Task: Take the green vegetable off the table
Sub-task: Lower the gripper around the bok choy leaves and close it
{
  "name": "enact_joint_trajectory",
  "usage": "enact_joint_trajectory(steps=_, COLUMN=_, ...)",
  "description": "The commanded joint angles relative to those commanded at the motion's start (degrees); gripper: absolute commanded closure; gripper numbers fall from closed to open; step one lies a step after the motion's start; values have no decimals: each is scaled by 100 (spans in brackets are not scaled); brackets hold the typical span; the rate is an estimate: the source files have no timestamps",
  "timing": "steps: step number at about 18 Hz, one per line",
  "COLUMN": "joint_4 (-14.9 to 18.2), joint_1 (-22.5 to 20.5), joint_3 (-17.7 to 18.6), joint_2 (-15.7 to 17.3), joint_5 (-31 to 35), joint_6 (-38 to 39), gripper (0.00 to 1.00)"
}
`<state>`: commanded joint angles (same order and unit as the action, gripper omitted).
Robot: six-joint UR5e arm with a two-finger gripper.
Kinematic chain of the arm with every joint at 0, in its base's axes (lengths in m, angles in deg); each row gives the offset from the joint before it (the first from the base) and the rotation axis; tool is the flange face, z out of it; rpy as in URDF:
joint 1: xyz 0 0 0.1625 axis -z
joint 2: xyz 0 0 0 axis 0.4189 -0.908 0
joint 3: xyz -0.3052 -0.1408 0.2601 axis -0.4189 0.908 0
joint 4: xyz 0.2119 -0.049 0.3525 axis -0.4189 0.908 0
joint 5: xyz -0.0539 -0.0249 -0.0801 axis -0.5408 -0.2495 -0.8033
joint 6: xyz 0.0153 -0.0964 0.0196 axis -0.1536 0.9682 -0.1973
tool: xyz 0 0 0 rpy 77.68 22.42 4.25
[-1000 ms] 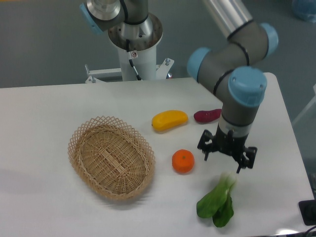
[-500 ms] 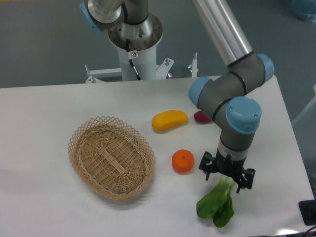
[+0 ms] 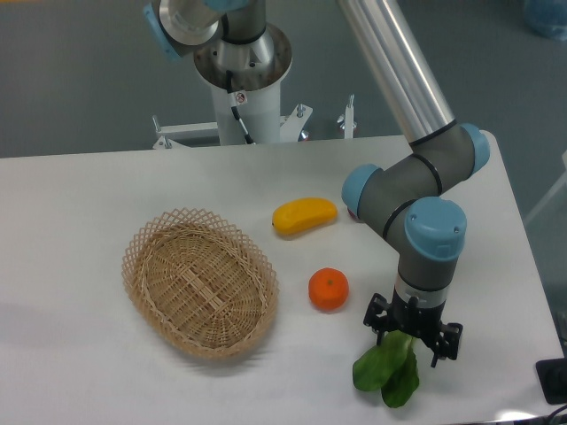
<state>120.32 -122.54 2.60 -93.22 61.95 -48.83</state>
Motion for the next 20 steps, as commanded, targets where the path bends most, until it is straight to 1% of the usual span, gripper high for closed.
enact_joint_trajectory(steps=3, joint_4=-26, joint_1=0, joint_3=-44, joint_2=-70, joint_5=18, joint_6=0, gripper=0)
enact_joint_trajectory(steps=6, joint_4=-245, joint_1=79, joint_3=-35, joint_2=-167, joint_5=44, joint_6=9, gripper=0)
enact_joint_trajectory(steps=7, joint_4=-272, joint_1=114, joint_3=-9, joint_2=-159, joint_5=53, joint_6=9, gripper=0)
enact_joint_trajectory(steps=11, joint_4=-290, joint_1=123, joint_3=0, joint_2=-194, joint_5=53, joint_6=26, gripper=0)
enact_joint_trajectory(steps=12, joint_4=-281, joint_1=123, joint_3=0, joint_2=-185, joint_5=70, joint_6=26, gripper=6)
enact_joint_trajectory(steps=13, joint_4=-281, joint_1=141, joint_3=9, joint_2=-185, joint_5=105, joint_6=26, gripper=15)
enact_joint_trajectory(steps=15, joint_4=-290, joint_1=158, joint_3=9, joint_2=-185, joint_5=211, joint_6=18, gripper=20)
enact_joint_trajectory(steps=17, joint_4=-290, joint_1=158, joint_3=9, joint_2=-176, joint_5=220, joint_6=0, gripper=28)
enact_joint_trajectory(steps=20, joint_4=-290, joint_1=158, joint_3=26, joint_2=-150, joint_5=220, joint_6=-44, gripper=42)
